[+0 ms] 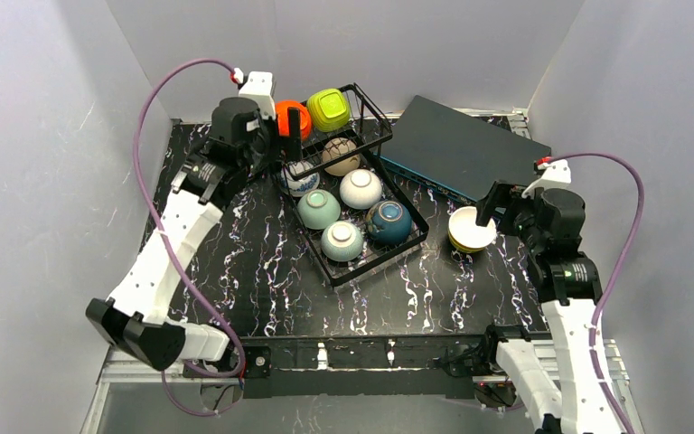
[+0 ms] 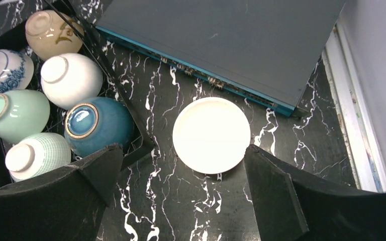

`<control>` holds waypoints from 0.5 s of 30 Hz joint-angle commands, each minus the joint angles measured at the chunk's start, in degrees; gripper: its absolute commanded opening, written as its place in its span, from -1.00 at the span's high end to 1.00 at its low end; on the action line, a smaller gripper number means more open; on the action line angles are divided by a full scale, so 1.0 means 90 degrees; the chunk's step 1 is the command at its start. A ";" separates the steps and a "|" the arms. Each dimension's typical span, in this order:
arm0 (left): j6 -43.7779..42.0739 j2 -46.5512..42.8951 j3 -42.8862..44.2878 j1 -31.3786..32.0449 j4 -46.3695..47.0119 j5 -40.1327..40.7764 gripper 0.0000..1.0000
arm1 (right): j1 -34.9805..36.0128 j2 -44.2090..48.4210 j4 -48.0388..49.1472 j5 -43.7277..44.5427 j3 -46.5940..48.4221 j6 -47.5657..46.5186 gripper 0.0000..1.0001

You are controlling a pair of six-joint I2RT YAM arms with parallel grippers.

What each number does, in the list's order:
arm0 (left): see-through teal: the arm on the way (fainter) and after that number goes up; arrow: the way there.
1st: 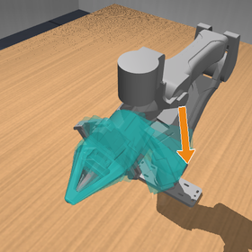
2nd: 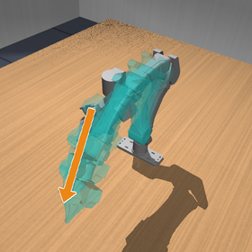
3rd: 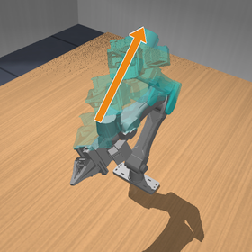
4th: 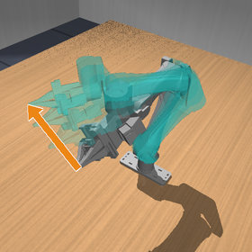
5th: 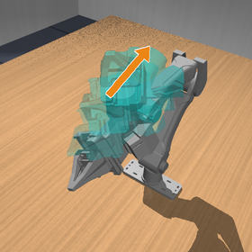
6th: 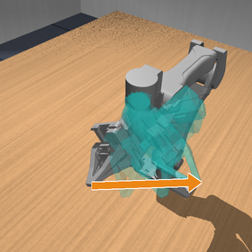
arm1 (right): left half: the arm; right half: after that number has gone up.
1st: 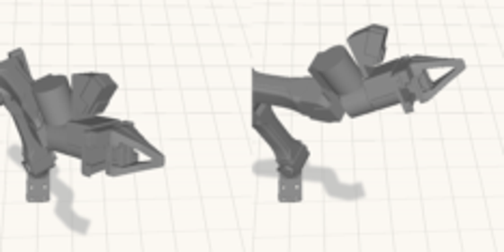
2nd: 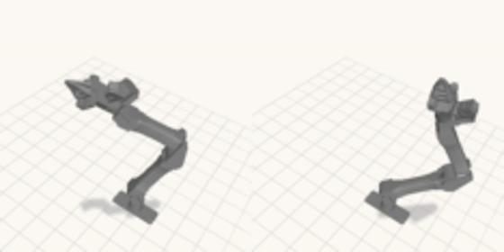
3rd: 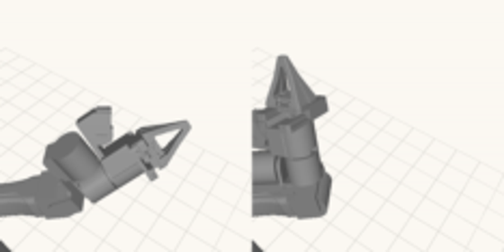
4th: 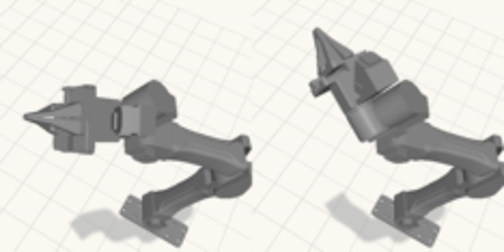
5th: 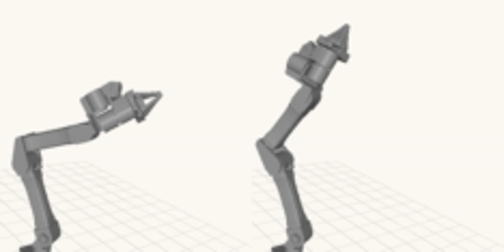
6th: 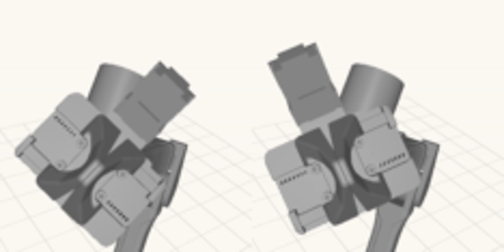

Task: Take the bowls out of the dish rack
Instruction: Pick up the bowl from the dish rack.

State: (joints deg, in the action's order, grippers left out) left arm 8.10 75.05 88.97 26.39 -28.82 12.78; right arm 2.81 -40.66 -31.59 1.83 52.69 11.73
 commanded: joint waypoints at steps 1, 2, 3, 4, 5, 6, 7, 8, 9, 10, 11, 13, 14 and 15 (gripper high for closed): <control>0.0008 0.0364 0.0639 -0.0370 -0.0003 -0.0620 -0.97 | 0.0129 0.0257 0.0315 0.0301 -0.0150 -0.0208 -0.97; 0.0053 0.0484 0.0780 -0.0470 -0.0009 -0.0749 -0.97 | 0.0143 0.0303 0.0338 0.0320 -0.0196 -0.0214 -0.97; 0.0071 0.0596 0.0913 -0.0553 -0.0015 -0.0873 -0.96 | 0.0168 0.0343 0.0366 0.0331 -0.0242 -0.0206 -0.97; 0.0081 0.0715 0.1037 -0.0645 -0.0032 -0.1005 -0.96 | 0.0174 0.0382 0.0382 0.0346 -0.0293 -0.0209 -0.97; 0.0093 0.0851 0.1176 -0.0725 -0.0064 -0.1143 -0.96 | 0.0186 0.0408 0.0380 0.0377 -0.0320 -0.0214 -0.97; 0.0124 0.0968 0.1303 -0.0813 -0.0082 -0.1256 -0.96 | 0.0191 0.0429 0.0376 0.0414 -0.0347 -0.0215 -0.97; 0.0174 0.1089 0.1409 -0.0907 -0.0109 -0.1387 -0.96 | 0.0200 0.0460 0.0371 0.0451 -0.0362 -0.0225 -0.97; 0.0250 0.1213 0.1539 -0.1012 -0.0152 -0.1613 -0.96 | 0.0215 0.0486 0.0362 0.0501 -0.0373 -0.0242 -0.97; 0.0357 0.1328 0.1655 -0.1124 -0.0182 -0.1831 -0.96 | 0.0220 0.0514 0.0348 0.0559 -0.0380 -0.0247 -0.97; 0.0450 0.1444 0.1749 -0.1231 -0.0186 -0.2042 -0.96 | 0.0231 0.0546 0.0353 0.0616 -0.0403 -0.0262 -0.97; 0.0519 0.1542 0.1831 -0.1323 -0.0184 -0.2192 -0.96 | 0.0246 0.0575 0.0366 0.0669 -0.0429 -0.0266 -0.97; 0.0590 0.1801 0.2050 -0.1457 -0.0222 -0.2439 -0.96 | 0.0259 0.0632 0.0382 0.0744 -0.0497 -0.0263 -0.97; 0.0601 0.1938 0.2210 -0.1511 -0.0298 -0.2525 -0.96 | 0.0266 0.0643 0.0403 0.0758 -0.0531 -0.0264 -0.97; 0.0605 0.2096 0.2381 -0.1576 -0.0402 -0.2612 -0.96 | 0.0278 0.0641 0.0411 0.0777 -0.0557 -0.0259 -0.97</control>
State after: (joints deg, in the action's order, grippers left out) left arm 11.77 90.89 105.12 14.31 -29.71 -3.86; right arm 4.75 -35.94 -30.41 6.48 48.64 10.13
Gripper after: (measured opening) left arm 0.981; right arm 0.985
